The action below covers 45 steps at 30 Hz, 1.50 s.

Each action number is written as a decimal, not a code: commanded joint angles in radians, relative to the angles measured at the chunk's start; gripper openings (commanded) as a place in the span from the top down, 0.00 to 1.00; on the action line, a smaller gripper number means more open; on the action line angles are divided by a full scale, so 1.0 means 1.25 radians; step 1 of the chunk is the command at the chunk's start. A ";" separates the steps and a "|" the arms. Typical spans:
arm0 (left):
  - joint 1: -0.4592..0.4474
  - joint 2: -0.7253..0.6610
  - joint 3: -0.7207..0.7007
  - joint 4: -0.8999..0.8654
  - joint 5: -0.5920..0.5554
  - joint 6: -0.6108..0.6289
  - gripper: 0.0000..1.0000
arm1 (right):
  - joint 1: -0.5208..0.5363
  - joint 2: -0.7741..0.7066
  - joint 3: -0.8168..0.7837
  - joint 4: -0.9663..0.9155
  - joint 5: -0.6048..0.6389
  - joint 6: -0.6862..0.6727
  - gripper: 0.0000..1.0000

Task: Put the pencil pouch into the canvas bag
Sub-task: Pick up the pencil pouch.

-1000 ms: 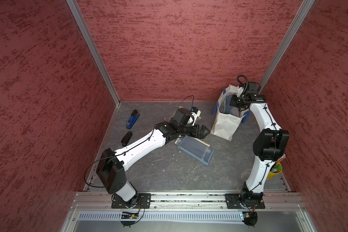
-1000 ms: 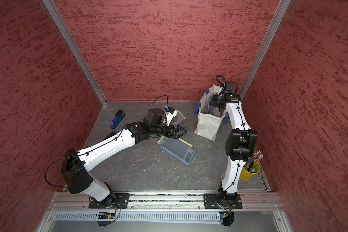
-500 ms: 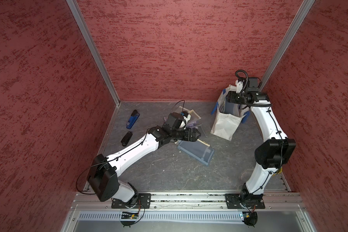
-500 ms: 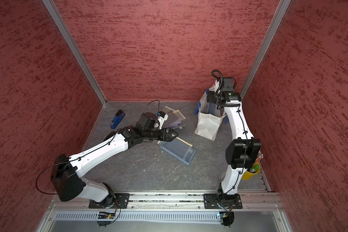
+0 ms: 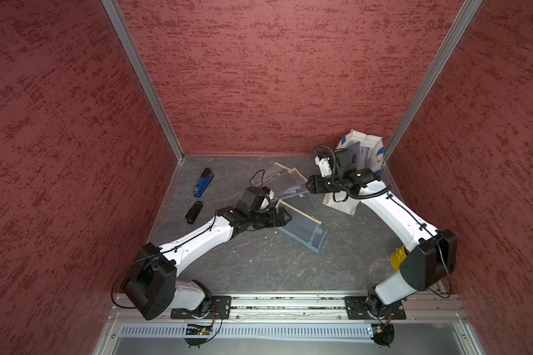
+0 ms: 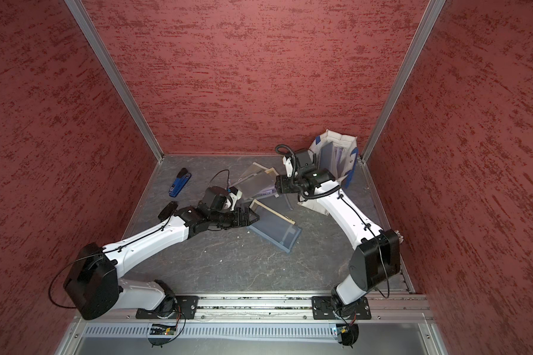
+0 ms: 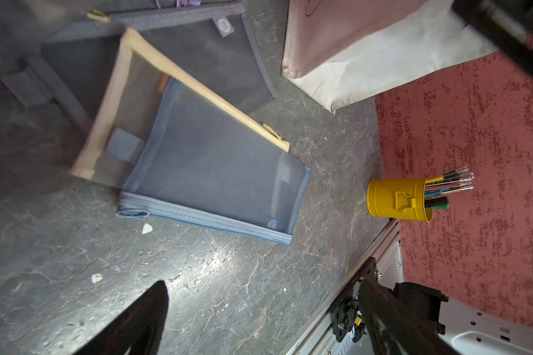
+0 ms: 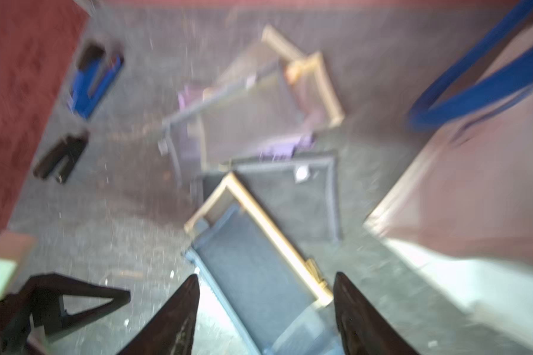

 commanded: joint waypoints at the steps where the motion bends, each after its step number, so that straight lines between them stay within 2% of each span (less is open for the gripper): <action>1: 0.019 0.017 -0.050 0.101 0.042 -0.074 0.07 | 0.028 0.023 -0.041 0.093 -0.044 0.070 0.31; 7: 0.039 0.064 -0.120 0.218 0.056 -0.146 0.11 | 0.046 0.106 -0.075 0.156 -0.067 0.085 0.31; 21: 0.040 0.201 -0.120 0.343 0.082 -0.196 0.19 | 0.050 0.212 -0.168 0.266 -0.082 0.098 0.32; 35: 0.037 0.258 -0.123 0.389 0.096 -0.219 0.28 | 0.078 0.096 -0.347 0.340 -0.154 0.119 0.35; 45: 0.038 0.262 -0.135 0.409 0.099 -0.231 0.39 | 0.118 0.069 -0.396 0.429 -0.228 0.160 0.42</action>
